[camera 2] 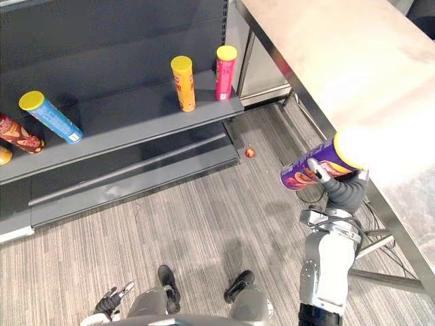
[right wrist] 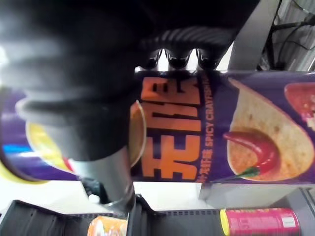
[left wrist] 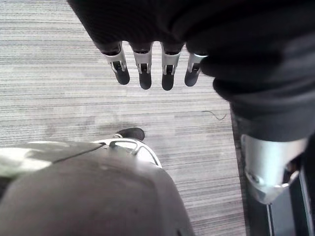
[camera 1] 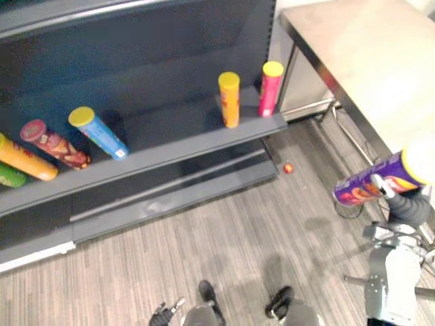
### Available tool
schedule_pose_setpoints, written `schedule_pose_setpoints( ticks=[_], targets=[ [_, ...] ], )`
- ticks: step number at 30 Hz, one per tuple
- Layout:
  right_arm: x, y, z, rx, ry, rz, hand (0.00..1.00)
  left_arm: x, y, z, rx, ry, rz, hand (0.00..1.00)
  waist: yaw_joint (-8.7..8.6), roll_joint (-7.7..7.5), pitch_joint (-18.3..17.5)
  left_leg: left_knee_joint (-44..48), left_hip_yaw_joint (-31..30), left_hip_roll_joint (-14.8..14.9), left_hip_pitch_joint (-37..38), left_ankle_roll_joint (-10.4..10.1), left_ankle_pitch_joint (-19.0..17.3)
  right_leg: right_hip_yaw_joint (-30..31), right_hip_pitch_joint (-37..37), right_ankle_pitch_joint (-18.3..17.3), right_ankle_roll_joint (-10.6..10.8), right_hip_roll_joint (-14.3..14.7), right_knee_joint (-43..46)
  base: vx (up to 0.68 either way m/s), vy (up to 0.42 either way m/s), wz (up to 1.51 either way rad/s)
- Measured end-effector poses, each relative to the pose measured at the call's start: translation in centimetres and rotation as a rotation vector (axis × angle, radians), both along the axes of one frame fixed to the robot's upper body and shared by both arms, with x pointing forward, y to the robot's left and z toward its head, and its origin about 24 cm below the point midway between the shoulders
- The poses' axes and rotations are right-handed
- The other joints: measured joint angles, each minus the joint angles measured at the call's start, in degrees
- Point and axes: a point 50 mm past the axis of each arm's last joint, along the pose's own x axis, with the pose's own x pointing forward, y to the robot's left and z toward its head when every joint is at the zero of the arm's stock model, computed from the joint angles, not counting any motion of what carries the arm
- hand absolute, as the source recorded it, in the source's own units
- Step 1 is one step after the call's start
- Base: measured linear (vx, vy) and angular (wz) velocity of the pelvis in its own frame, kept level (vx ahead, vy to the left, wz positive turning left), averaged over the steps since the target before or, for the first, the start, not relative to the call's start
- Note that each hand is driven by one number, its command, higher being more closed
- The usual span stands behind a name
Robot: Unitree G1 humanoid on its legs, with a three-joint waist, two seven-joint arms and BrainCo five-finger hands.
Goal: Put the gum and the chips on the shelf.
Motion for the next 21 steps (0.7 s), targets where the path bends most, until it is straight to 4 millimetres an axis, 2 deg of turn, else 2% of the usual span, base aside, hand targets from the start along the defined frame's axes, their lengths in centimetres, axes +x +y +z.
schedule_pose_setpoints(
  ticks=[5,8,9,10,11,12,14,15,19,21],
  targets=[
    [1.6,2.1,0.7,-0.039,-0.02,0.131,1.0,0.9,-0.1,0.3,-0.033,-0.065,0.053,0.0,2.92,-0.12,0.1,10.1,-3.1,2.2,-4.6,0.2,-7.2,-1.5,2.5,2.7,0.8,1.0,-2.0,0.03,0.108,0.19],
    [2.1,3.7,0.3,-0.074,0.007,0.194,1.0,1.0,-0.2,0.3,-0.035,-0.066,0.053,0.0,3.49,-0.02,0.2,11.9,-5.2,1.0,-4.7,1.6,-9.5,-0.3,2.3,6.2,1.0,-2.4,3.7,0.06,0.224,0.39],
    [2.2,4.1,0.1,-0.075,0.014,0.209,1.0,1.0,-0.1,0.3,-0.033,-0.067,0.055,0.0,3.52,0.06,0.2,11.9,-6.2,0.5,-4.5,1.9,-9.7,1.7,1.6,7.8,0.2,-3.3,6.1,0.14,0.331,0.74],
    [2.4,4.7,-0.1,-0.086,0.022,0.243,1.0,1.4,0.0,0.6,-0.019,-0.086,0.053,0.0,3.45,0.66,0.5,10.8,-9.3,-1.1,-3.5,2.6,-9.8,13.0,-2.3,10.9,-3.6,-4.1,12.7,0.14,0.261,0.75],
    [2.4,4.9,-0.1,-0.092,0.024,0.253,1.0,1.6,0.0,0.7,-0.015,-0.093,0.043,0.0,3.55,1.24,0.8,10.2,-10.4,-1.3,-3.1,2.8,-9.6,17.9,-3.5,9.7,-2.7,-2.9,13.7,0.2,0.275,1.02],
    [2.5,5.2,-0.1,-0.103,0.024,0.277,1.0,1.7,0.4,0.8,0.0,-0.097,0.033,0.0,3.53,1.15,0.8,8.0,-12.2,-2.2,-1.5,3.7,-9.0,24.6,-4.3,4.9,-0.4,0.1,13.9,0.15,0.136,0.75],
    [2.5,5.6,-0.1,-0.103,0.02,0.3,1.0,1.0,0.5,0.6,0.006,-0.073,0.045,0.0,3.5,1.13,0.8,5.4,-14.2,-4.0,2.2,4.0,-8.8,28.8,-4.2,1.3,-0.1,2.5,13.1,0.21,0.123,0.94],
    [2.5,5.9,0.0,-0.093,0.01,0.323,1.0,0.7,0.4,0.5,0.01,-0.059,0.052,0.0,3.01,1.1,0.9,4.1,-16.1,-5.3,4.3,4.0,-8.8,30.7,-4.9,-0.4,1.0,4.3,11.1,0.23,0.084,0.91],
    [2.5,6.0,-0.1,-0.091,0.009,0.344,1.0,0.7,0.2,0.2,0.004,-0.046,0.054,0.0,2.74,0.91,0.9,2.7,-19.5,-6.3,6.4,3.5,-8.8,37.2,-9.1,-0.4,1.3,8.2,3.8,0.19,-0.047,0.66],
    [2.4,6.0,-0.3,-0.082,0.013,0.349,1.0,0.6,0.0,0.1,0.0,-0.037,0.049,0.0,2.64,0.42,1.3,2.9,-20.4,-6.6,8.1,1.7,-9.2,41.9,-9.3,1.0,3.1,9.3,-0.9,0.17,-0.146,0.52]
  ],
)
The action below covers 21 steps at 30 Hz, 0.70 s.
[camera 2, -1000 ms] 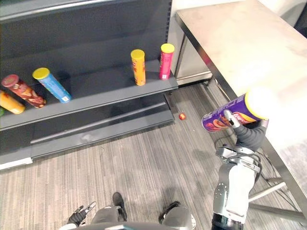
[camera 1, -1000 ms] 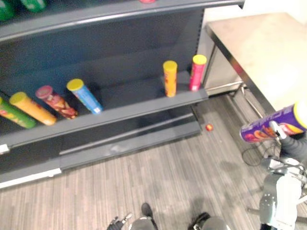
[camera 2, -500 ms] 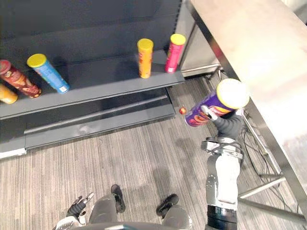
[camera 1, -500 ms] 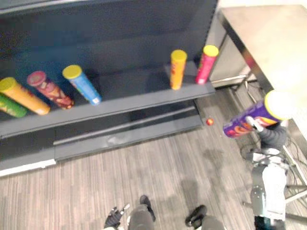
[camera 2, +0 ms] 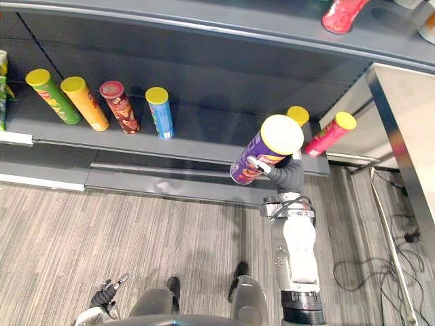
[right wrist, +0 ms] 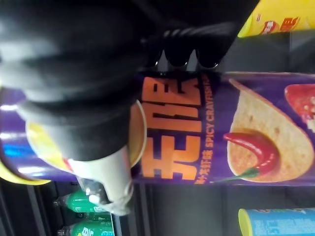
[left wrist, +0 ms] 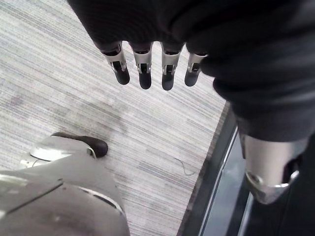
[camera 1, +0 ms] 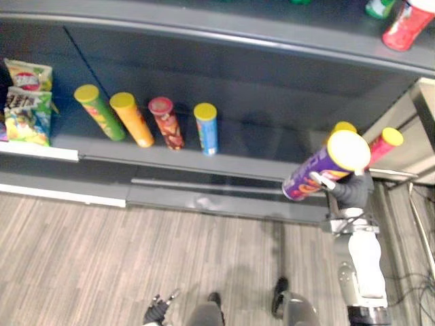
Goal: Put the gum and the chips on the shelf.
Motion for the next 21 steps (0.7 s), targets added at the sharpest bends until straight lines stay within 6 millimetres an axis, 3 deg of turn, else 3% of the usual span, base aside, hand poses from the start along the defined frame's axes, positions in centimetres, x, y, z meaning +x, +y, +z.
schedule_pose_setpoints(
  ticks=[2,3,4,5,6,9,11,14,17,21],
  targets=[
    [-0.4,-0.1,-0.6,0.017,0.024,0.004,1.0,-0.8,0.3,-0.2,0.0,0.029,0.004,0.0,-0.95,-2.12,0.0,0.1,-0.5,-1.1,2.8,-3.0,-1.8,3.9,0.6,2.8,0.9,-1.0,0.3,0.24,-0.324,0.65],
    [-0.4,-0.2,-0.6,0.017,0.023,0.005,1.0,-0.8,0.0,-0.3,-0.008,0.03,0.011,0.0,-0.87,-1.36,0.2,0.3,-1.1,-0.2,2.9,-3.4,-2.1,3.4,0.9,1.6,0.7,-0.3,0.8,0.22,-0.378,0.45],
    [-0.4,-0.3,-0.5,0.023,0.02,0.006,1.0,-1.1,-1.1,-0.6,-0.042,0.034,0.017,0.0,-1.47,0.7,-0.2,0.0,-1.6,2.6,1.9,-4.8,-1.7,1.6,1.2,1.1,-0.2,2.0,-0.2,0.13,-0.246,0.17],
    [-0.5,-0.4,-0.6,0.029,0.023,0.005,1.0,-1.2,-1.2,-0.7,-0.05,0.034,0.025,0.0,-1.54,1.18,-0.1,-0.5,-1.6,3.6,2.0,-5.1,-1.5,1.1,1.2,0.9,-0.7,2.9,-0.4,0.13,-0.279,0.25],
    [-0.7,-0.6,-1.1,0.036,0.041,-0.005,1.0,-1.3,-1.3,-0.7,-0.054,0.038,0.028,0.0,-1.59,1.6,-0.1,-1.8,-2.0,5.1,1.7,-6.7,-0.4,-0.4,1.2,0.2,-1.9,4.1,-0.1,0.09,-0.211,0.24],
    [-1.3,-1.2,-1.8,0.052,0.07,-0.025,1.0,-1.2,-1.1,-0.7,-0.051,0.03,0.034,0.0,-2.89,1.6,-0.2,-3.5,-5.8,6.7,0.0,-8.3,3.5,-5.6,1.6,-1.3,-4.0,4.6,0.5,0.08,-0.24,0.72],
    [-1.3,-1.2,-1.8,0.053,0.071,-0.029,1.0,-1.0,-1.1,-0.6,-0.05,0.027,0.031,0.0,-3.02,1.6,-0.2,-5.1,-5.9,6.6,-0.9,-8.2,6.7,-8.0,1.7,-1.7,-4.6,3.9,0.4,0.02,-0.151,0.79],
    [-1.7,-1.1,-2.3,0.055,0.092,-0.034,1.0,-1.1,-1.3,-0.7,-0.049,0.033,0.023,0.0,-3.1,1.98,-0.3,-7.9,-0.8,6.5,-0.9,-7.5,11.0,-11.6,3.7,-1.9,-4.9,2.9,-1.3,-0.03,-0.084,0.7],
    [-1.9,-0.4,-3.0,0.005,0.126,-0.027,1.0,-1.3,-1.5,-0.8,-0.042,0.046,0.021,0.0,-2.98,2.66,-0.7,-10.6,2.4,6.8,-0.5,-7.2,11.3,-12.9,4.1,-1.8,-5.0,3.7,-2.6,-0.1,-0.011,0.3],
    [-1.4,1.3,-4.2,-0.078,0.187,0.005,1.0,-1.1,-1.3,-0.7,-0.014,0.057,-0.023,0.0,-2.81,2.37,-0.8,-12.5,5.2,6.1,-0.1,-6.8,10.5,-11.9,4.2,1.4,-3.8,3.9,-6.1,-0.11,0.061,-0.12]
  ],
)
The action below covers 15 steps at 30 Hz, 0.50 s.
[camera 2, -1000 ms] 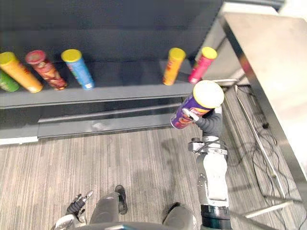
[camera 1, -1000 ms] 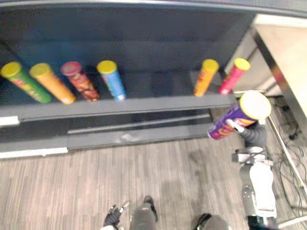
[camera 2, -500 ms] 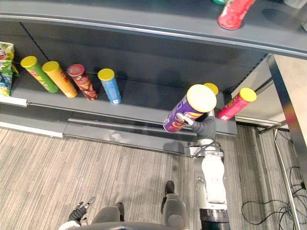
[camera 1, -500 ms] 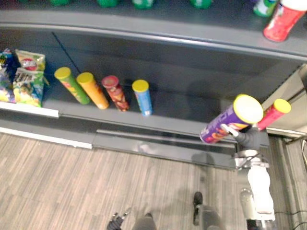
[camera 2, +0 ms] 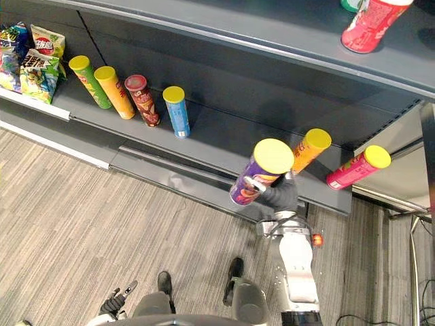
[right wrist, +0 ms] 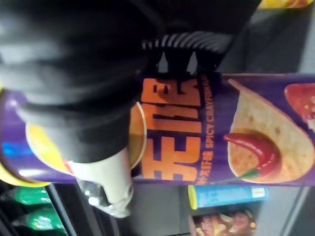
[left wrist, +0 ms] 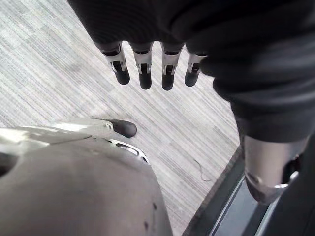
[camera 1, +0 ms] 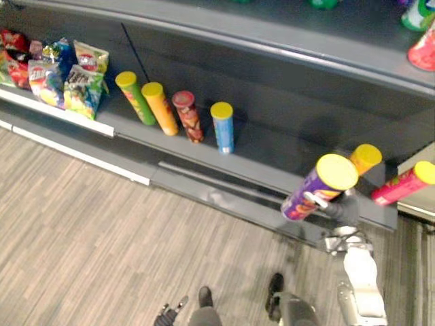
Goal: Put the gum and the chips on the shelf.
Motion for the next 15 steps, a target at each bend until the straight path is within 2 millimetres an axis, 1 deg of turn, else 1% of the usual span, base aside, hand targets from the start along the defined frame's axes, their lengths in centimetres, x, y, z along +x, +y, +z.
schedule_pose_setpoints(
  ticks=[2,4,5,7,9,10,11,12,14,15],
  targets=[
    [0.6,0.5,-0.4,-0.024,0.018,0.004,1.0,0.3,0.0,0.1,0.004,-0.006,-0.011,0.0,-0.03,0.03,0.0,0.1,0.2,-0.6,-0.8,0.3,0.0,0.6,-0.1,1.8,0.1,-0.6,-1.5,-0.08,0.08,-0.11],
    [1.9,0.9,-0.6,-0.054,0.035,-0.006,1.0,1.2,-0.2,0.2,0.009,-0.024,-0.04,0.0,-0.05,0.31,0.1,0.5,0.4,-1.8,-2.1,1.2,0.2,1.1,-0.8,3.8,0.4,-1.4,-3.2,-0.08,0.094,-0.04],
    [2.7,1.0,-0.3,-0.07,0.032,-0.024,1.0,1.8,-0.3,0.4,0.014,-0.041,-0.056,0.0,0.04,0.6,0.4,0.6,0.3,-2.4,-3.0,1.6,0.5,1.1,-1.3,4.7,0.4,-1.9,-3.8,-0.08,0.1,0.07],
    [3.9,1.1,0.2,-0.085,0.023,-0.046,1.0,3.0,-0.7,0.7,0.018,-0.068,-0.084,0.0,0.16,1.19,0.9,0.8,-0.4,-3.3,-4.2,2.2,0.9,0.7,-1.9,5.4,0.6,-2.8,-4.0,-0.07,0.074,0.16],
    [5.7,1.2,1.5,-0.099,-0.01,-0.078,1.0,4.8,-1.6,1.2,0.017,-0.12,-0.117,0.0,0.51,1.94,2.5,2.3,-0.8,-3.9,-5.7,2.5,1.0,0.4,-2.4,6.0,0.8,-3.6,-3.9,-0.05,0.047,0.15],
    [6.1,1.2,1.9,-0.099,-0.02,-0.09,1.0,5.3,-1.8,1.4,0.015,-0.134,-0.128,0.0,0.87,2.19,2.8,2.7,-0.8,-3.9,-6.2,2.6,0.9,0.4,-2.7,6.1,0.8,-3.7,-3.8,-0.07,0.051,0.12],
    [7.0,1.2,2.6,-0.104,-0.036,-0.115,1.0,6.2,-2.2,1.7,0.016,-0.165,-0.141,0.0,1.41,2.58,3.5,3.3,-1.2,-4.1,-7.1,2.6,0.9,0.1,-3.2,6.5,0.8,-4.0,-3.8,-0.06,0.036,0.16],
    [7.7,1.3,3.2,-0.108,-0.049,-0.132,1.0,6.8,-2.4,2.0,0.021,-0.19,-0.148,0.0,1.41,2.93,4.4,3.9,-1.9,-4.2,-7.5,2.7,0.9,-0.3,-3.1,6.5,0.8,-4.1,-3.6,-0.06,0.034,0.22],
    [9.2,1.2,4.9,-0.099,-0.083,-0.181,1.0,7.5,-2.6,2.5,0.027,-0.225,-0.166,0.0,1.93,3.53,6.7,4.6,-2.2,-4.3,-8.2,2.7,0.9,-0.6,-3.3,6.6,0.8,-4.4,-3.3,-0.05,0.021,0.15],
    [9.5,1.1,5.3,-0.093,-0.094,-0.191,1.0,7.6,-2.7,2.6,0.024,-0.23,-0.166,0.0,2.17,3.7,6.9,4.7,-2.3,-4.4,-8.8,2.8,1.0,-0.8,-3.7,6.6,0.7,-4.5,-3.2,-0.05,0.023,0.11]
  ],
)
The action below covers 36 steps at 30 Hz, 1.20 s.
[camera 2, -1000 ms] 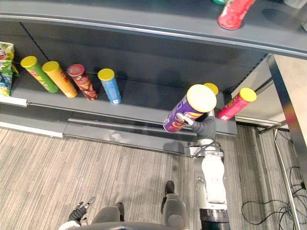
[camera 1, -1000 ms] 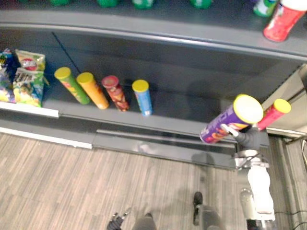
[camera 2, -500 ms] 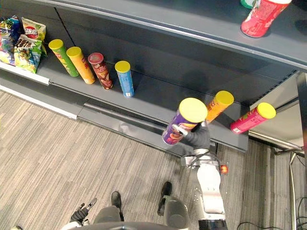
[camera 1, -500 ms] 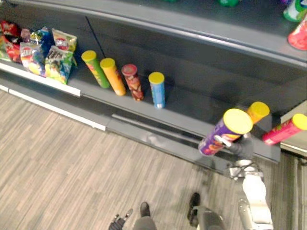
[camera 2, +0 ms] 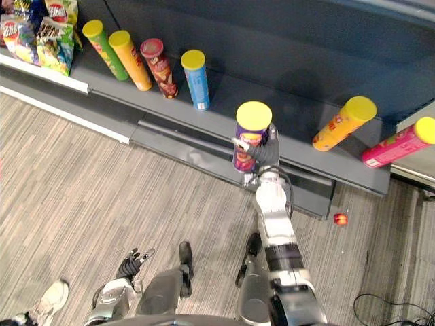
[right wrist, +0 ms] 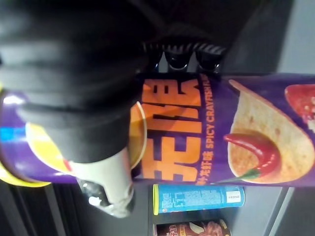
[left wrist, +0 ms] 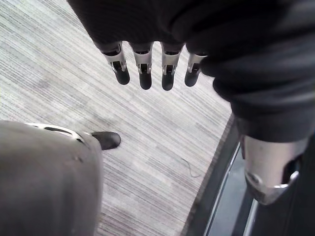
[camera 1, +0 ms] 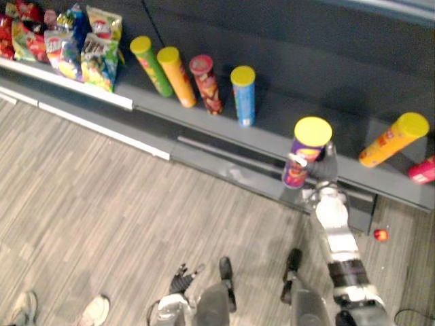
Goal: Put the gum and the chips on the shelf.
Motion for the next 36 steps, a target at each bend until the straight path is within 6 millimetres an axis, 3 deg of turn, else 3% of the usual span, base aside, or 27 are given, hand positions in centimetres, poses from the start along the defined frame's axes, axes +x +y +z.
schedule_pose_setpoints(
  ticks=[2,3,8,11,18,29,36],
  targets=[
    [1.1,-0.3,1.8,0.006,-0.041,-0.032,1.0,0.5,-0.2,0.3,-0.014,-0.022,0.005,0.0,0.09,0.81,1.4,0.1,-1.2,-0.3,-1.5,0.5,0.4,-0.7,-1.1,0.0,0.0,-0.3,0.6,-0.04,0.017,0.23],
    [2.2,-1.6,3.5,-0.002,-0.074,-0.103,1.0,1.5,-0.7,0.8,-0.013,-0.057,-0.024,0.0,0.58,1.92,3.3,0.1,-1.9,-0.7,-2.2,0.9,1.0,-1.4,-1.7,0.0,0.0,-0.8,1.4,-0.03,0.015,0.25],
    [4.4,-4.2,7.2,0.06,-0.111,-0.268,1.0,3.1,-1.3,2.0,-0.025,-0.148,-0.038,0.0,1.69,3.76,6.5,0.4,-2.9,-1.7,-4.2,1.3,1.9,-2.0,-3.6,0.0,0.0,-2.0,2.9,-0.02,0.028,0.15],
    [5.0,-5.1,8.9,0.092,-0.13,-0.324,1.0,3.5,-1.7,2.3,-0.021,-0.165,-0.045,0.0,2.43,4.36,6.8,1.1,-3.5,-2.1,-6.4,1.4,2.0,-2.0,-5.6,0.0,0.0,-2.6,3.8,-0.01,0.021,0.09],
    [5.7,-8.7,14.1,0.169,-0.204,-0.462,1.0,5.1,-2.9,3.1,-0.038,-0.21,-0.088,0.0,4.06,7.61,8.3,1.7,-5.2,-3.5,-10.6,2.2,3.2,-2.8,-9.5,-0.1,-0.1,-4.4,6.0,-0.02,0.011,0.14],
    [4.7,-11.7,16.8,0.269,-0.273,-0.581,1.0,5.9,-3.8,3.6,-0.06,-0.23,-0.118,0.0,4.92,8.17,8.5,-0.4,-5.4,-4.0,-12.4,2.3,5.1,-2.5,-12.7,-0.1,-0.1,-5.0,7.0,0.0,-0.026,0.02],
    [4.1,-12.5,18.3,0.3,-0.315,-0.652,1.0,6.8,-4.5,4.2,-0.056,-0.261,-0.15,0.0,5.58,8.46,8.3,-0.3,-5.2,-4.3,-13.6,2.2,5.4,-2.0,-14.9,-0.4,-0.6,-5.2,8.5,0.01,-0.044,-0.02]
  ],
)
